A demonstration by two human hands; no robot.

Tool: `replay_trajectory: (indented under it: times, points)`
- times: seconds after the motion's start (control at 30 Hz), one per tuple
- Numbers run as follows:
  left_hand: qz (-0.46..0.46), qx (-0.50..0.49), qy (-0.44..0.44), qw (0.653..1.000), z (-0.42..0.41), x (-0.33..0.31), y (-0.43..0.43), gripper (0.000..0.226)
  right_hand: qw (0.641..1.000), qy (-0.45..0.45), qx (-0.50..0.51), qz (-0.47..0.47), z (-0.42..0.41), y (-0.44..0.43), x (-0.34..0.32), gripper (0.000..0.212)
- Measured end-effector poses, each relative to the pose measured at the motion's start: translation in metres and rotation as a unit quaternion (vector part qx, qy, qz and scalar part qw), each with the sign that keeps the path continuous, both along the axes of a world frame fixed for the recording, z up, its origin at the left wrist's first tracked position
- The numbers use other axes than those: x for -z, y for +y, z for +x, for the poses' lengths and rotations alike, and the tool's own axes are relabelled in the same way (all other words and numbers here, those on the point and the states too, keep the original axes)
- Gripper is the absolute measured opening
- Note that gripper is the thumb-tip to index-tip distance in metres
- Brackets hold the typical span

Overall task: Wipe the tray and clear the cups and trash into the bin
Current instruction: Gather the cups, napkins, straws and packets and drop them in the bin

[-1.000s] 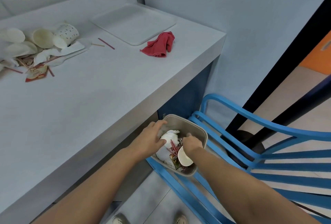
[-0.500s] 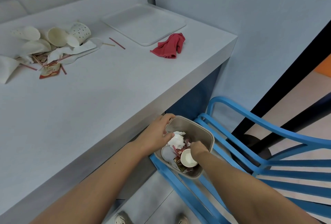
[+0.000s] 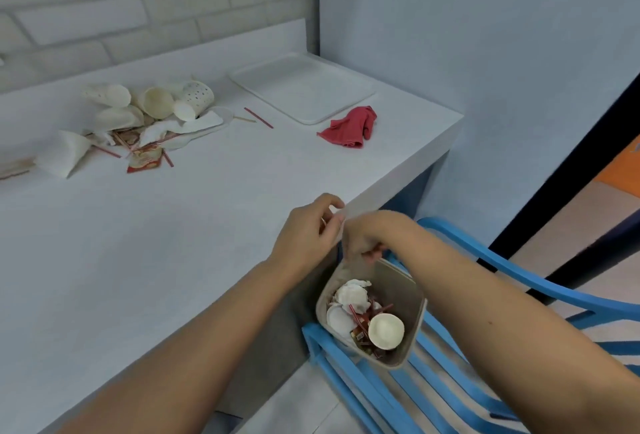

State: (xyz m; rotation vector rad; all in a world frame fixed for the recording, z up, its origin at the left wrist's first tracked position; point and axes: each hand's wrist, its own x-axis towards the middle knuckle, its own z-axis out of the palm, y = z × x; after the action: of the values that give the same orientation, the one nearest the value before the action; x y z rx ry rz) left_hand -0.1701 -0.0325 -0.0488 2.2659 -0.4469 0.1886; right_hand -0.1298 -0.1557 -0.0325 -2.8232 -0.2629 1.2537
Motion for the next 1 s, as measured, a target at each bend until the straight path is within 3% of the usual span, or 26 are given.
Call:
replay_trajectory:
  times: [0.27, 0.5, 1.0]
  points:
    - [-0.010, -0.123, -0.054, 0.991, 0.021, -0.033, 0.097, 0.018, 0.991, -0.104, -0.076, 0.034, 0.018, 0.093, -0.070, 0.036]
    - [0.021, -0.224, -0.042, 0.974, 0.036, -0.034, 0.213, 0.017, 0.968, -0.205, -0.089, 0.112, 0.041, 0.188, -0.077, 0.026]
    - [0.089, -0.357, 0.022, 0.929, 0.036, -0.011, 0.436, 0.016, 0.939, -0.245, -0.178, 0.163, 0.060, 0.377, -0.070, 0.022]
